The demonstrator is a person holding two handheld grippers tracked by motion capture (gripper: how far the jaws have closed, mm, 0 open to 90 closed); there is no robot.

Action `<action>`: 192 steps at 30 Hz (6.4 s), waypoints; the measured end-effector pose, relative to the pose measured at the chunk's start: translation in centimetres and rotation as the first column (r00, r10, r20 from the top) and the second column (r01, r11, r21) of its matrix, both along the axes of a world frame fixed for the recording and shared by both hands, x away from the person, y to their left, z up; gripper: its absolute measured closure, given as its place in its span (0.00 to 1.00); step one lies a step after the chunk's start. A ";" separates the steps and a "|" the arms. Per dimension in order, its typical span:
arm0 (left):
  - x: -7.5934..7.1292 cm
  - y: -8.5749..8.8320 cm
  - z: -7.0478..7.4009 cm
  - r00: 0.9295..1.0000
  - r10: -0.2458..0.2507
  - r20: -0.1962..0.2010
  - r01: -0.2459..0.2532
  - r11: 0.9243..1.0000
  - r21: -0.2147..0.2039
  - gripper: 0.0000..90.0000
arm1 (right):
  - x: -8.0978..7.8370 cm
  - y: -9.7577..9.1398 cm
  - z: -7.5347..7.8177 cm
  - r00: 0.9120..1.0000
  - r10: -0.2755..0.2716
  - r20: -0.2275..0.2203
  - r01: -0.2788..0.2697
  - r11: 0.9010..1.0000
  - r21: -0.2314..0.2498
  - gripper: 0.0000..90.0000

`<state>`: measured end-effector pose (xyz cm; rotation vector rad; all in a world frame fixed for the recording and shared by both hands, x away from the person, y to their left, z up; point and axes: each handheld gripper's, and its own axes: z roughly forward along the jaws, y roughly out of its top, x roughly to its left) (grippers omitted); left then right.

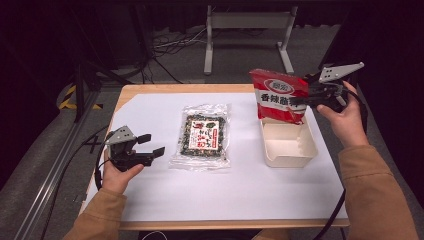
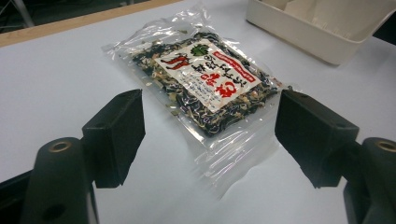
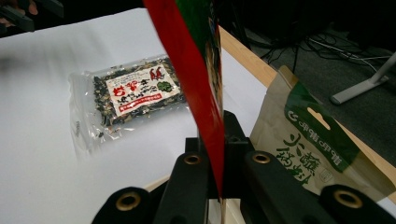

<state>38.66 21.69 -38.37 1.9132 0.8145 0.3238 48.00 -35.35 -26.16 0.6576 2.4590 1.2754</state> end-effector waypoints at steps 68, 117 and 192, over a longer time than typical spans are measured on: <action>0.1 -0.3 -0.4 1.000 -0.008 -0.014 0.008 1.000 0.008 0.27 | 2.7 -2.5 -7.7 0.976 -0.211 -0.055 0.211 0.977 -0.017 0.99; 0.8 -2.0 -0.4 0.998 -0.044 -0.033 0.046 0.997 0.057 0.24 | -1.5 -2.8 -6.8 0.925 -0.380 -0.025 0.379 0.925 -0.029 0.53; 1.3 -4.1 0.3 0.991 -0.130 -0.026 0.132 0.972 0.196 0.19 | -12.7 9.6 -7.9 0.992 -0.104 -0.067 0.111 0.987 0.113 0.44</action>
